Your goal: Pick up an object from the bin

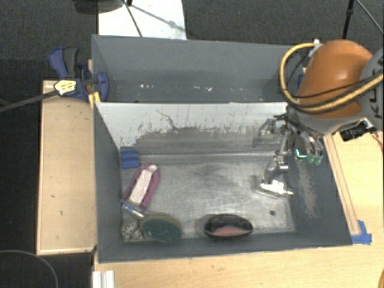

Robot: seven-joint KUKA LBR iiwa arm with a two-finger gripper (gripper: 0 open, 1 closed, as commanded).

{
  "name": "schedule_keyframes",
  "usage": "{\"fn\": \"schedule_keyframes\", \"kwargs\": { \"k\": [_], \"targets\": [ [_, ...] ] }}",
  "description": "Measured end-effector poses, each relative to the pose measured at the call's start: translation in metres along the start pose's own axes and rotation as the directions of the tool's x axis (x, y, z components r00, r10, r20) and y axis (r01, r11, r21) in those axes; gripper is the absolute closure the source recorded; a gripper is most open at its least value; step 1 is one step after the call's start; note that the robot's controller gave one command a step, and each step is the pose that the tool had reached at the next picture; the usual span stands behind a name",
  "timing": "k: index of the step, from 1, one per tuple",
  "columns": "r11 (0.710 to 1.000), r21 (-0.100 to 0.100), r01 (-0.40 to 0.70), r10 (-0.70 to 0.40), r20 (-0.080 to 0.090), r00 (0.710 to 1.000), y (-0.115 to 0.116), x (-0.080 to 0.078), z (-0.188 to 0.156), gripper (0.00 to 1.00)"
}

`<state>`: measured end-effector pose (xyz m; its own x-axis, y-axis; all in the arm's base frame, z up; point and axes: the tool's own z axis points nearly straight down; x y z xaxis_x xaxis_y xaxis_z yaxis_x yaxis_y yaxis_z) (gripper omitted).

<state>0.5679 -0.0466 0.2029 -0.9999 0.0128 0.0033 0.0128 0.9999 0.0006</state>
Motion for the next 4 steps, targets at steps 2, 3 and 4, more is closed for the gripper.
{"fn": "schedule_keyframes", "kwargs": {
  "k": [2,3,4],
  "targets": [
    [1.000,-0.001,-0.018,0.018,0.004,1.000,-0.069,0.011,0.101,0.00],
    [0.990,-0.001,-0.142,0.142,0.001,0.990,-0.072,0.023,0.103,0.00],
    [0.976,-0.002,-0.217,0.217,0.003,0.976,-0.085,0.024,0.132,0.00]
  ]
}}
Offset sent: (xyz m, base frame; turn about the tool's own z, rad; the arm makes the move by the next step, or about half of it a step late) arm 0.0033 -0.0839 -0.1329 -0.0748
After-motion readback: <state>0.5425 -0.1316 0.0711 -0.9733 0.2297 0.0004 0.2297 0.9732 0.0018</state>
